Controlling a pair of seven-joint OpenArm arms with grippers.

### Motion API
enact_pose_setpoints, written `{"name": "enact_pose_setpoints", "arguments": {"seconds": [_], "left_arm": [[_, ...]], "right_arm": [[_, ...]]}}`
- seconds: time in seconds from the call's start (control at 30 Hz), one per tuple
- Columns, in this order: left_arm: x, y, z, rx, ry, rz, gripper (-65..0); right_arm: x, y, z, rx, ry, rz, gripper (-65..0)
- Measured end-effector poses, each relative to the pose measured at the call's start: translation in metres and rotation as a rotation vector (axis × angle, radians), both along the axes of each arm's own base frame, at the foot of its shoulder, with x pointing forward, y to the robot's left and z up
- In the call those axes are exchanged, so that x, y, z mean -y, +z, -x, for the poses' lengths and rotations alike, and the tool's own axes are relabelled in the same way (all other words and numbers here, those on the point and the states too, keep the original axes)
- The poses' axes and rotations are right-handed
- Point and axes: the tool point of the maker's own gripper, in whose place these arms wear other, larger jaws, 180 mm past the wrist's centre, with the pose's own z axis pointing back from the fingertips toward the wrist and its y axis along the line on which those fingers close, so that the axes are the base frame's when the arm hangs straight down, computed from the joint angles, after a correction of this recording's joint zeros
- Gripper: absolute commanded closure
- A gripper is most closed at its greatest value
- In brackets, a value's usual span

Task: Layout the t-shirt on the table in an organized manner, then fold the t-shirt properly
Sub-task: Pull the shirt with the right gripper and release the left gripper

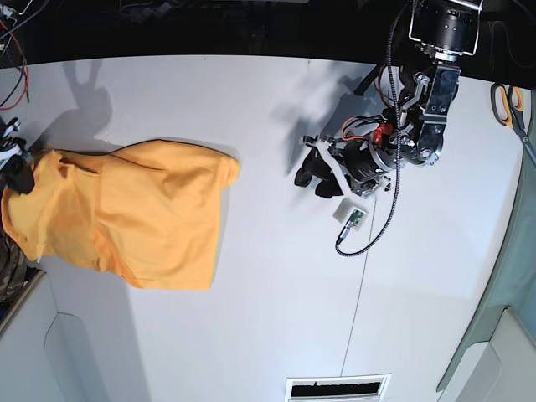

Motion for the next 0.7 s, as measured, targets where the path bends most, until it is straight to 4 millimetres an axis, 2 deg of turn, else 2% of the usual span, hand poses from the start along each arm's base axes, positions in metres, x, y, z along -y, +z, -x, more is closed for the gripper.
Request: {"name": "enact_pose_setpoints", "arguments": {"seconds": [0.07,0.1,0.17,0.27,0.37,0.47,0.6,0.7], "left_arm": [[0.003,0.0,0.0,-0.001,-0.002,0.006,-32.9],[0.003,0.0,0.0,0.0,-0.001,0.006,-32.9],[0.002,0.0,0.0,0.0,-0.001,0.002,-32.9],[0.001,0.001,-0.001,0.003,-0.001,0.003,-32.9],[0.001,0.0,-0.001,-0.004,0.0,-0.005,-32.9],[0.002,0.005,-0.007,0.005,0.009,0.014,-32.9],[0.008,0.024,-0.02,0.04,-0.005,0.083,-32.9],[0.013,0.039,-0.035,0.076,-0.004,0.111,-32.9]], "right_arm": [[-0.001,-0.026,0.016,-0.068,-0.023,-0.058,-24.0],[-0.001,-0.035,0.022,-0.087,-0.034,-0.086,-27.1],[-0.007,-0.043,0.031,-0.105,-0.04,-0.13,-27.2],[-0.022,-0.043,0.039,-0.107,-0.017,-0.202,-27.1],[-0.033,-0.027,0.032,-0.057,0.006,-0.195,-27.1],[-0.045,0.002,0.023,0.02,0.045,-0.156,-27.1],[-0.058,0.038,0.013,0.117,0.082,-0.063,-27.1],[-0.057,0.046,0.004,0.146,0.084,0.031,-27.1]]}}
